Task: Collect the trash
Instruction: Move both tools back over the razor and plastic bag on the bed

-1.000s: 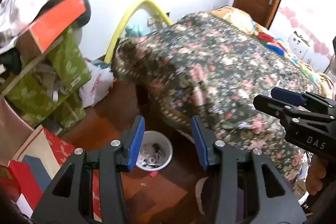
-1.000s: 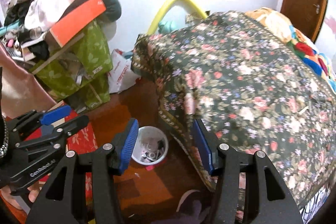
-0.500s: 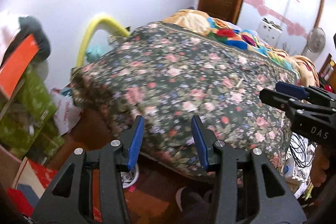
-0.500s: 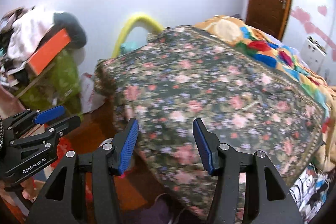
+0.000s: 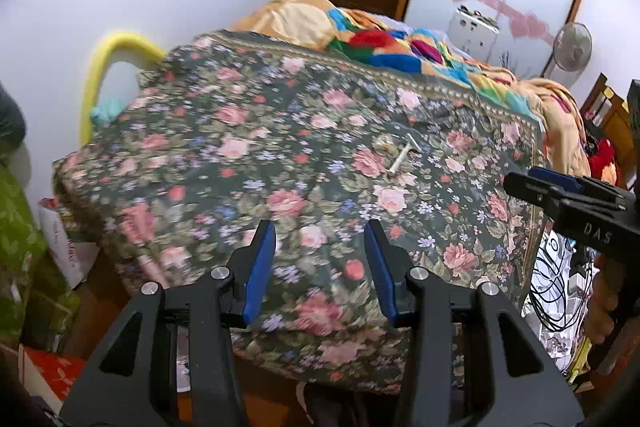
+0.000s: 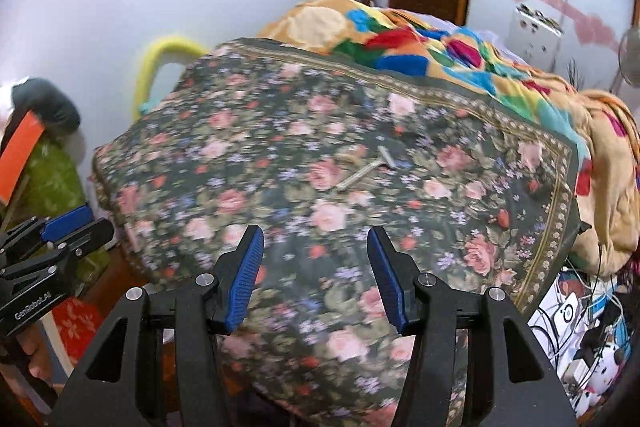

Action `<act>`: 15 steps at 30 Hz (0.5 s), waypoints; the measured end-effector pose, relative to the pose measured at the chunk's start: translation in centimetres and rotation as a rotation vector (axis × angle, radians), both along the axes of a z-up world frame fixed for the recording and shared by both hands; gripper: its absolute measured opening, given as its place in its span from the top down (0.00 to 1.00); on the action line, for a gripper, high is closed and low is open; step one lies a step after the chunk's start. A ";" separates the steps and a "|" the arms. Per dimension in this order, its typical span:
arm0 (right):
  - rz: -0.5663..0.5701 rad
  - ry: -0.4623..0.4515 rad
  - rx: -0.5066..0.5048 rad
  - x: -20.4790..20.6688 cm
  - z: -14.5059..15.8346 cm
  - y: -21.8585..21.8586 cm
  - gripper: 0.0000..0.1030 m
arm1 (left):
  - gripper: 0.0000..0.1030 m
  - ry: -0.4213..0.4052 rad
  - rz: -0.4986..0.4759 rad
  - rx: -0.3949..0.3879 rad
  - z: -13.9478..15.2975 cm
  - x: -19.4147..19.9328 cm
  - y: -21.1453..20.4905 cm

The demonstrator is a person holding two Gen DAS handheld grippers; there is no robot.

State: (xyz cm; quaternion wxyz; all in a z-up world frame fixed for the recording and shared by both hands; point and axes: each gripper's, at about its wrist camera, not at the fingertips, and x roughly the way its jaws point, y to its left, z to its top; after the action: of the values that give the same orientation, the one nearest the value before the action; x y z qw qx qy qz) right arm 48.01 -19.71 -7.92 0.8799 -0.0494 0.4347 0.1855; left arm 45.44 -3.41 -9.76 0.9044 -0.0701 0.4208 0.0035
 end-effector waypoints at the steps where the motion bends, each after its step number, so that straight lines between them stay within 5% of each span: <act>1: -0.002 0.011 0.013 0.9 -0.5 -0.6 0.51 | 0.56 0.009 -0.015 -0.004 -0.6 0.8 -0.3; 15: -0.136 0.147 0.058 12.6 -9.2 -4.5 0.51 | 0.56 0.092 -0.081 -0.027 -9.3 11.4 -2.4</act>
State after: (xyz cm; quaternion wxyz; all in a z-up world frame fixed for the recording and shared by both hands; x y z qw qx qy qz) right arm 60.61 -24.19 -17.13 0.8573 0.0192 0.4948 0.1411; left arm 56.88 -5.82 -19.04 0.8824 -0.0648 0.4646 -0.0357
